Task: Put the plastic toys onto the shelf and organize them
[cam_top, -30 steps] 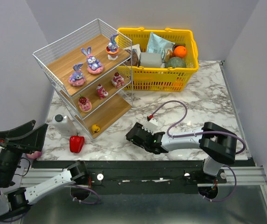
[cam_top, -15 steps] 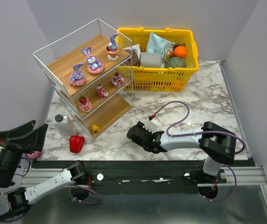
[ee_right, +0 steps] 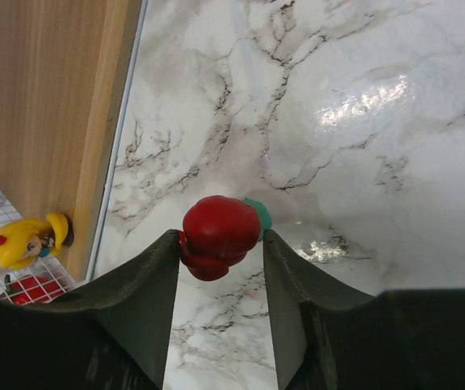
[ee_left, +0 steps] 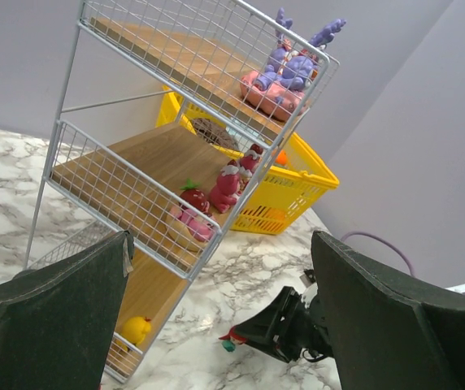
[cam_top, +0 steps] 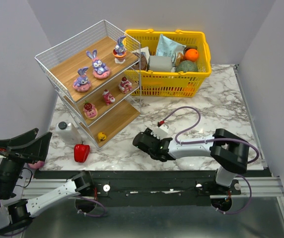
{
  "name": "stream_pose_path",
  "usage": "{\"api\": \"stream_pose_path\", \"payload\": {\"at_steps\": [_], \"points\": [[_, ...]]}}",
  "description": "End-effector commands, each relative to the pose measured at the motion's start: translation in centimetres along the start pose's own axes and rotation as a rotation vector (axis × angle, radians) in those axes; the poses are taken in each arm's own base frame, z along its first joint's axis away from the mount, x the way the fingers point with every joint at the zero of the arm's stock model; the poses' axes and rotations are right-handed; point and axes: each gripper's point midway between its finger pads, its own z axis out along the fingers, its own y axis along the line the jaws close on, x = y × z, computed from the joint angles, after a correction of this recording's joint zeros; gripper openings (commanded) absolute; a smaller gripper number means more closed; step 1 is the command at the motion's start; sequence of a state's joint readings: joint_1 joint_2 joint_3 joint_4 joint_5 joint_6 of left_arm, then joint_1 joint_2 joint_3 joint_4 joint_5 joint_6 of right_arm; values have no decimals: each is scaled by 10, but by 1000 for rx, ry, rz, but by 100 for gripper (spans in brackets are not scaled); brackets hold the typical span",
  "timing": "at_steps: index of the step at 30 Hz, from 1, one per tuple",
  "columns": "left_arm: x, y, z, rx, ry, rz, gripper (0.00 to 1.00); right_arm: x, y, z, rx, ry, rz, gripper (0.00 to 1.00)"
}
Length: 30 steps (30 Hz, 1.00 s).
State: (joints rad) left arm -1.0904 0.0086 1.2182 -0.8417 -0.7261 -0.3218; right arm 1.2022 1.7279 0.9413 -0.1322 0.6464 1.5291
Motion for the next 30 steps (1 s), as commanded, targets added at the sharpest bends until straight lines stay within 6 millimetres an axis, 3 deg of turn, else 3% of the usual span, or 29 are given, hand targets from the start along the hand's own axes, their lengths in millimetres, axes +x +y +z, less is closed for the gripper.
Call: {"api": "stream_pose_path", "payload": {"at_steps": [1, 10, 18, 25, 28, 30], "points": [[-15, 17, -16, 20, -50, -67, 99, -3, -14, 9, 71, -27, -9, 48], [-15, 18, -17, 17, -50, -69, 99, 0, -8, 15, 70, 15, -96, 29], [-17, 20, -20, 17, -53, -72, 99, -10, 54, 14, -83, 40, -406, 23], [-18, 20, -19, 13, -52, -69, 99, -18, 77, 27, -133, 62, -479, 22], [-18, 20, -19, 12, -51, -66, 99, -17, 93, 32, -185, 81, -507, 22], [-19, 20, -19, 10, -52, -63, 99, -13, 93, 40, -187, 93, -543, 22]]}}
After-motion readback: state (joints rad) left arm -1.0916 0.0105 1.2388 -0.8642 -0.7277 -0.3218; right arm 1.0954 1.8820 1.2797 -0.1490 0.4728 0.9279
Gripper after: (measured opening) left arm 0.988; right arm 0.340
